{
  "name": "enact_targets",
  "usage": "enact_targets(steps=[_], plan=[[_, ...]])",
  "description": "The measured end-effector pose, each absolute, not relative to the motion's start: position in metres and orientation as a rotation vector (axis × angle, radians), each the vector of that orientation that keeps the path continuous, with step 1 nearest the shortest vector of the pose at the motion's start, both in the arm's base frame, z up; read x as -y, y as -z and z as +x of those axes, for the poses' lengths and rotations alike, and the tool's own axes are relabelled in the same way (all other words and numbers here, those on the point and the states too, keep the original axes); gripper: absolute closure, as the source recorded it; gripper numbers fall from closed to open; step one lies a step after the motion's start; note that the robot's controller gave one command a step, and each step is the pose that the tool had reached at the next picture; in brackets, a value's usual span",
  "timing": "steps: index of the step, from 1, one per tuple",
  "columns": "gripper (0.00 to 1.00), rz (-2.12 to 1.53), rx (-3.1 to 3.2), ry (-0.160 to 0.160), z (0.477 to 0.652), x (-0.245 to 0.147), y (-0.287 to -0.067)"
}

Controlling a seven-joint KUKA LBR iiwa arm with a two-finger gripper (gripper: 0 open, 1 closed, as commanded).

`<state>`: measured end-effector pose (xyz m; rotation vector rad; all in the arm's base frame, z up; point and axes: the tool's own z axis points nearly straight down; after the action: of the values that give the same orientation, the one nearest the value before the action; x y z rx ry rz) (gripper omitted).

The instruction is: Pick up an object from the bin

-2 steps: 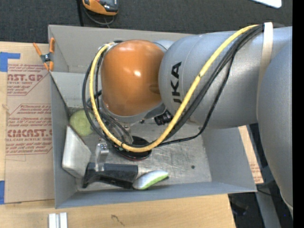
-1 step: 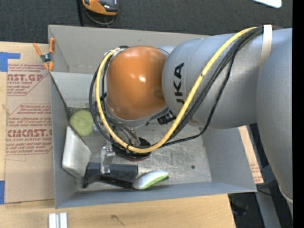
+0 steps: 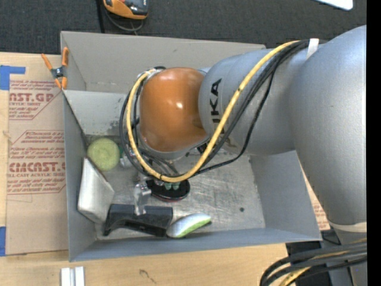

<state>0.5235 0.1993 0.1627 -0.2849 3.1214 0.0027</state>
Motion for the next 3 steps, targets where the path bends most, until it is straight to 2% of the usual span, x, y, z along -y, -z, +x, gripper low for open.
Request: enact_targets(steps=[1, 2, 3], plan=[[0.00, -0.258, -3.131, -0.002, 0.535, -0.190, -0.123], [0.00, -0.525, -3.089, -0.007, 0.543, -0.156, -0.119], [0.00, -0.915, -2.973, -0.009, 0.542, -0.122, -0.109]])
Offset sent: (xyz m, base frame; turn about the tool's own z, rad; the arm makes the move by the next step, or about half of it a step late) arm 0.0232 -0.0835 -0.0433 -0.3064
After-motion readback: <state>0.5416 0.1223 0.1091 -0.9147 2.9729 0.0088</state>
